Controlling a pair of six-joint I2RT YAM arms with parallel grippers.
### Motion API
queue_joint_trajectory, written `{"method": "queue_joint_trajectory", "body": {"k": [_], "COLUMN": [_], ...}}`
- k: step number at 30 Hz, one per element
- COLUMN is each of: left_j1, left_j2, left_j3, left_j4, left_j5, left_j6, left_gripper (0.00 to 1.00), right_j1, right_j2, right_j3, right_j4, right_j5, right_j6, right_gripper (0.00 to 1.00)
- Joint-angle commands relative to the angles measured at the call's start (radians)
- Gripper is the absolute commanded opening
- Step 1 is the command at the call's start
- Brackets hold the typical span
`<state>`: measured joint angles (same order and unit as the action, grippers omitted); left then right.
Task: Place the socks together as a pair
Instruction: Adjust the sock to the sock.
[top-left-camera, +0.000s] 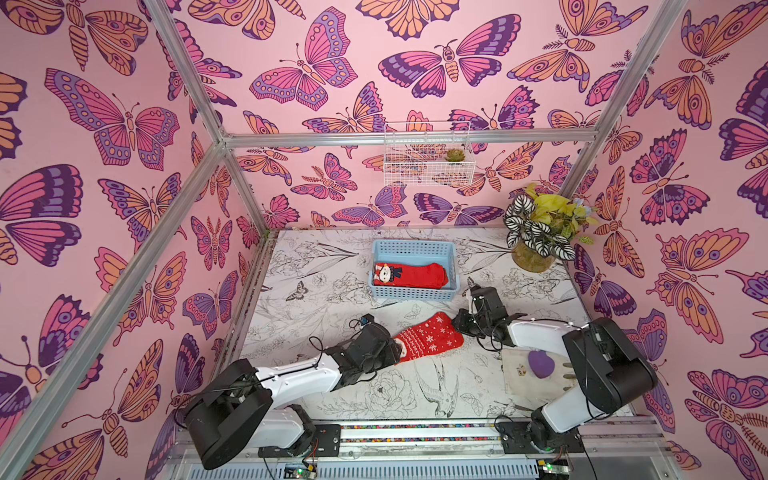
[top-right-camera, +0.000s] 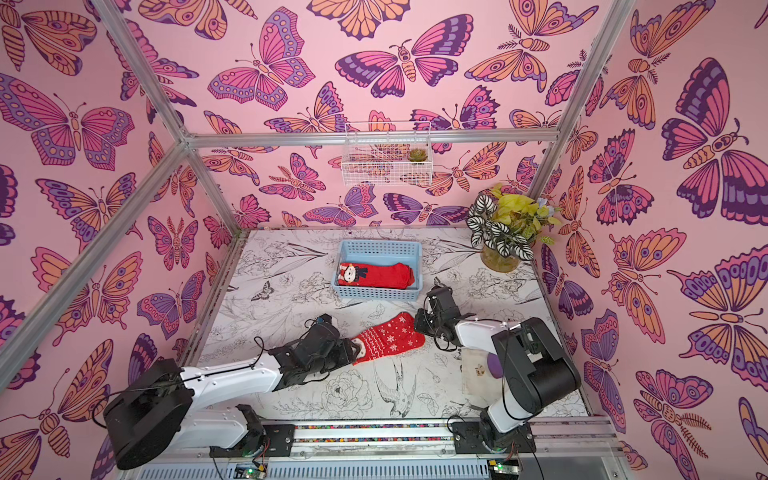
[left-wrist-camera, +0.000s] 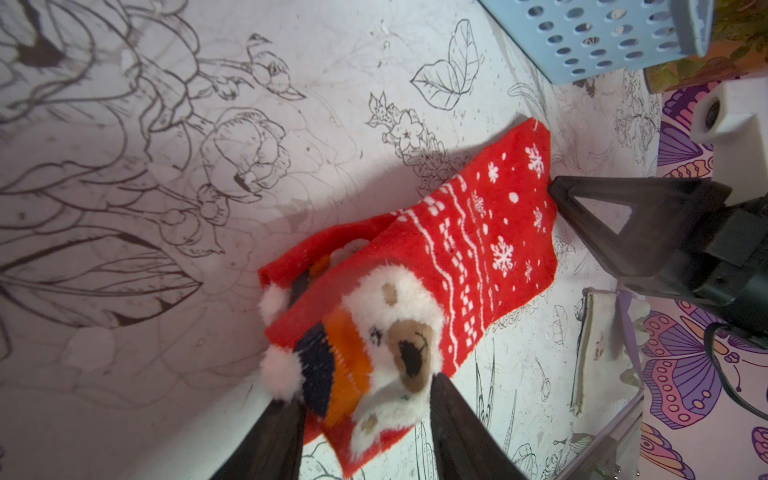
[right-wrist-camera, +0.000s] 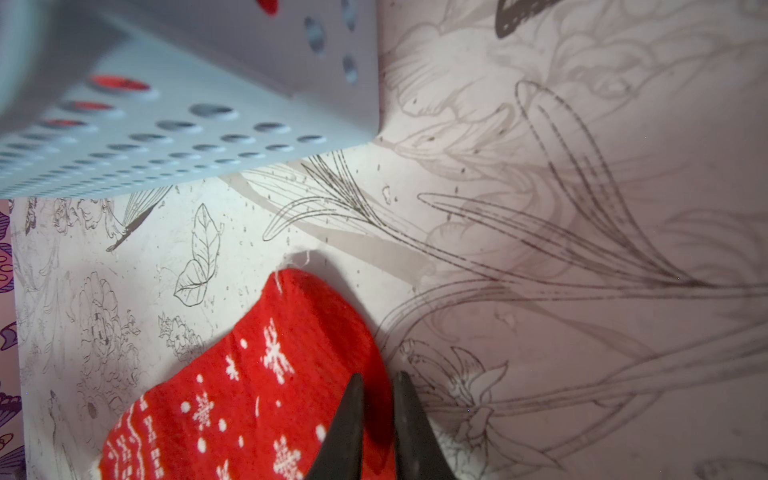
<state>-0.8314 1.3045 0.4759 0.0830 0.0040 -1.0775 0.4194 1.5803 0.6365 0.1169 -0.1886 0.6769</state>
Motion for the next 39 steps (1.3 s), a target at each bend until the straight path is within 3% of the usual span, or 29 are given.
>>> {"method": "queue_joint_trajectory", "body": {"k": [1, 5, 15, 19, 26, 29, 39], "left_j1": [0.000, 0.002, 0.003, 0.003, 0.003, 0.004, 0.003], "left_j2": [0.007, 0.005, -0.004, -0.002, -0.001, 0.001, 0.011], "left_j3": [-0.021, -0.028, -0.034, -0.036, -0.035, -0.035, -0.033], "left_j4": [0.020, 0.019, 0.018, 0.017, 0.017, 0.017, 0.017], "left_j5": [-0.022, -0.025, -0.032, -0.031, -0.029, -0.029, -0.024], "left_j6": [-0.016, -0.017, -0.016, -0.017, -0.016, -0.017, -0.017], "left_gripper": [0.47, 0.42, 0.29, 0.28, 0.28, 0.28, 0.27], "right_j1": [0.010, 0.025, 0.034, 0.036, 0.045, 0.049, 0.069], "right_j2": [-0.001, -0.054, -0.085, -0.079, -0.081, -0.083, -0.095], "right_j3": [-0.013, -0.016, -0.022, -0.012, -0.009, -0.003, -0.002], "right_j4": [0.008, 0.002, -0.013, -0.030, -0.037, -0.053, -0.066], "right_j5": [-0.005, 0.017, 0.050, 0.061, 0.076, 0.094, 0.132], "right_j6": [-0.008, -0.023, -0.046, -0.051, -0.056, -0.062, -0.071], "right_gripper": [0.14, 0.09, 0.09, 0.15, 0.17, 0.25, 0.22]}}
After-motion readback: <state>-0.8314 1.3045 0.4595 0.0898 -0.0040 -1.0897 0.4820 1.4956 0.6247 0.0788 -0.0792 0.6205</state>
